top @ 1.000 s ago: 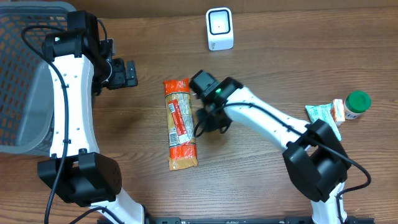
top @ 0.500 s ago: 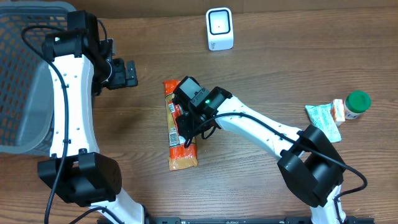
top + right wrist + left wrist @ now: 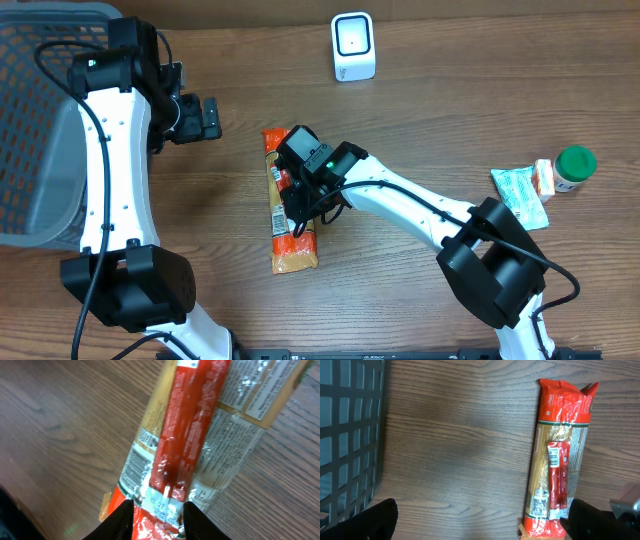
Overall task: Scan the item barcode
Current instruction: 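Move the right gripper over the red spaghetti package, then lower the right gripper and close on the red strip of the package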
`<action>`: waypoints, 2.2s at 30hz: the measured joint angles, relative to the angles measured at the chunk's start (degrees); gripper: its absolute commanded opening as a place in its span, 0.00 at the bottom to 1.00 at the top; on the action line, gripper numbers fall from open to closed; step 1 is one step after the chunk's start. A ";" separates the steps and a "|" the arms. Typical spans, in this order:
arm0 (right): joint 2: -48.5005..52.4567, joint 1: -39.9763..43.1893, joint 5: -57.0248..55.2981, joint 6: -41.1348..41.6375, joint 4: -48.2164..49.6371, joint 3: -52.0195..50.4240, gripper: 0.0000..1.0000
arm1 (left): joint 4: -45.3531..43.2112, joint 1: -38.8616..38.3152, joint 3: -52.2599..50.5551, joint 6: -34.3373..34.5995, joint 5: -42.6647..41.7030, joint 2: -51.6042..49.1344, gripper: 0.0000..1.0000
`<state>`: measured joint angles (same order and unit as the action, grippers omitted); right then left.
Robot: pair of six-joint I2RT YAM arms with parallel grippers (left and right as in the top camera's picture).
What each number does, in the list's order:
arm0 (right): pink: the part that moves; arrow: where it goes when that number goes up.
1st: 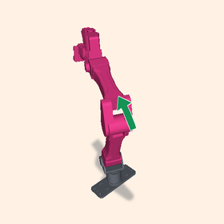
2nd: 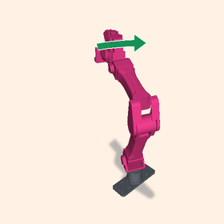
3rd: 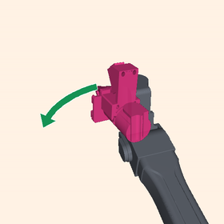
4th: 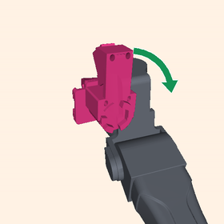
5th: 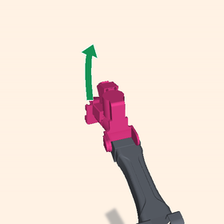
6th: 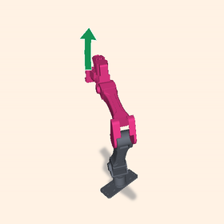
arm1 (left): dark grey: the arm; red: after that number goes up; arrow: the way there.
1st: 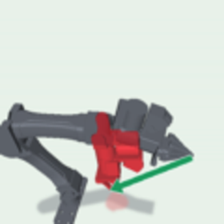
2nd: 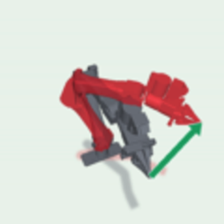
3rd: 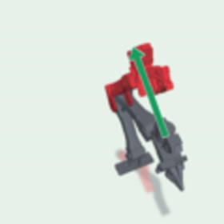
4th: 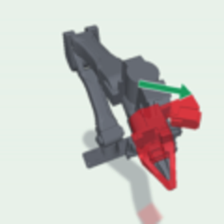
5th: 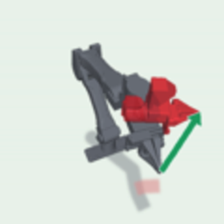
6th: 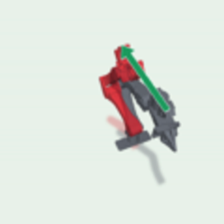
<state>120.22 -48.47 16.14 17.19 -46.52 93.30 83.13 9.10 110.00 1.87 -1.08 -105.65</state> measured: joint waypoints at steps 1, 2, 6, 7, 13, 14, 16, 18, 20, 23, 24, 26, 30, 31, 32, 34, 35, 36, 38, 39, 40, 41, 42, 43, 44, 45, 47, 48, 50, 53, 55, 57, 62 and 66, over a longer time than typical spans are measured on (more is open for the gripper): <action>0.07 0.00 -0.09 0.13 0.04 0.00 0.36 | 0.00 0.00 0.00 0.02 -0.02 0.00 1.00; 0.09 0.00 -0.22 0.35 0.22 0.00 0.36 | 0.00 0.00 0.00 0.00 0.00 0.00 1.00; 0.09 0.00 -0.55 1.11 2.51 -0.74 0.36 | 0.00 0.00 0.00 0.00 0.00 0.00 1.00; 0.09 0.00 -0.57 1.38 3.37 -1.29 0.36 | 0.00 0.00 0.00 0.00 0.00 0.00 1.00; 0.28 0.00 -0.74 2.40 5.99 -5.53 0.35 | 0.00 0.00 0.00 0.00 -0.02 0.00 1.00; 0.28 0.00 -0.72 2.47 6.23 -5.75 0.36 | 0.00 0.00 0.00 0.00 0.00 0.00 1.00; 0.28 -0.02 -0.74 2.62 6.91 -5.79 0.36 | 0.00 0.00 0.00 0.00 0.00 0.00 1.00; 0.28 0.00 -0.72 3.04 7.80 -5.92 0.36 | 0.00 0.00 0.00 0.00 -0.02 0.00 0.99; 0.28 -0.02 -0.74 3.41 8.55 -6.49 0.35 | 0.00 0.00 0.00 0.00 -0.02 0.00 1.00; 0.28 -0.07 -0.76 3.78 8.83 -6.75 0.36 | 0.00 0.00 0.00 0.00 -0.02 0.00 1.00; 0.28 -0.15 -0.81 3.80 8.87 -6.75 0.35 | 0.00 0.00 0.00 0.00 0.00 0.00 1.00; 0.28 -0.42 -1.27 3.80 8.98 -6.75 0.36 | 0.00 0.00 0.00 0.00 0.00 0.00 1.00; 0.28 -1.40 -3.13 3.93 9.07 -6.75 0.25 | 0.00 0.00 0.00 0.00 0.00 0.00 1.00; 0.26 -1.79 -4.04 4.13 9.07 -6.75 0.22 | 0.00 0.00 0.00 0.00 0.00 0.00 1.00; 0.26 -1.88 -4.20 4.04 9.03 -6.75 0.21 | 0.00 0.00 0.00 0.00 0.00 0.00 1.00; 0.26 -2.27 -5.31 4.20 8.96 -6.75 0.21 | 0.00 0.00 0.00 0.00 0.00 0.00 1.00; 0.26 -2.38 -5.81 4.20 8.87 -6.75 0.21 | 0.00 0.00 0.00 0.00 0.00 0.00 1.00; 0.20 -2.54 -6.21 4.20 8.74 -6.75 0.21 | 0.00 0.00 0.00 0.00 -0.02 0.00 1.00; 0.15 -2.58 -7.04 4.24 8.41 -6.75 0.23 | 0.00 0.00 0.00 0.00 -0.02 0.00 1.00; 0.15 -2.62 -7.26 4.20 8.35 -6.75 0.24 | 0.00 0.00 0.00 0.00 0.00 0.00 1.00; 0.15 -2.64 -7.48 4.22 8.31 -6.75 0.25 | 0.00 0.00 0.00 0.00 0.00 0.00 1.00; 0.15 -2.64 -7.61 4.17 8.22 -6.75 0.27 | 0.00 0.00 0.00 0.00 0.00 0.00 1.00; 0.13 -2.64 -7.78 4.24 8.13 -6.75 0.28 | 0.00 0.00 0.00 0.00 0.00 0.00 1.00; 0.09 -2.64 -8.00 4.22 8.02 -6.75 0.28 | 0.00 0.00 0.00 0.00 0.00 0.00 1.00; 0.07 -2.64 -8.15 4.20 7.98 -6.75 0.28 | 0.00 0.00 0.00 0.00 -0.02 0.00 1.00; 0.07 -2.64 -8.26 4.22 7.93 -6.75 0.28 | 0.00 0.00 0.00 0.00 0.00 0.00 1.00; 0.07 -2.64 -8.33 4.22 7.93 -6.75 0.26 | 0.00 0.00 0.00 0.00 0.00 0.00 1.00; 0.07 -2.64 -8.39 4.20 7.93 -6.75 0.25 | 0.00 0.00 0.00 0.00 0.00 0.00 1.00; 0.04 -2.67 -8.48 4.15 8.02 -6.75 0.23 | 0.00 0.00 0.00 0.00 0.00 0.00 1.00; 0.04 -2.73 -8.50 4.24 8.33 -6.75 0.07 | 0.00 0.00 0.00 0.00 -0.02 0.00 1.00; 0.04 -2.82 -8.59 3.93 8.28 -6.75 0.04 | 0.00 0.00 0.00 0.00 0.00 0.00 1.00; -0.04 -2.84 -8.72 4.13 8.07 -6.75 0.04 | 0.00 0.00 0.00 0.00 0.00 0.00 1.00; -0.66 -2.34 -9.07 4.00 4.00 -6.25 0.04 | 0.00 0.00 0.00 0.00 -0.02 0.00 1.00; -3.78 0.22 -9.60 3.10 -0.15 -6.29 0.04 | 0.00 0.00 0.00 0.00 -0.02 0.00 1.00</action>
<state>116.44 -48.25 6.55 20.29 -46.68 87.00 83.13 9.10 110.00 1.87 -1.10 -105.65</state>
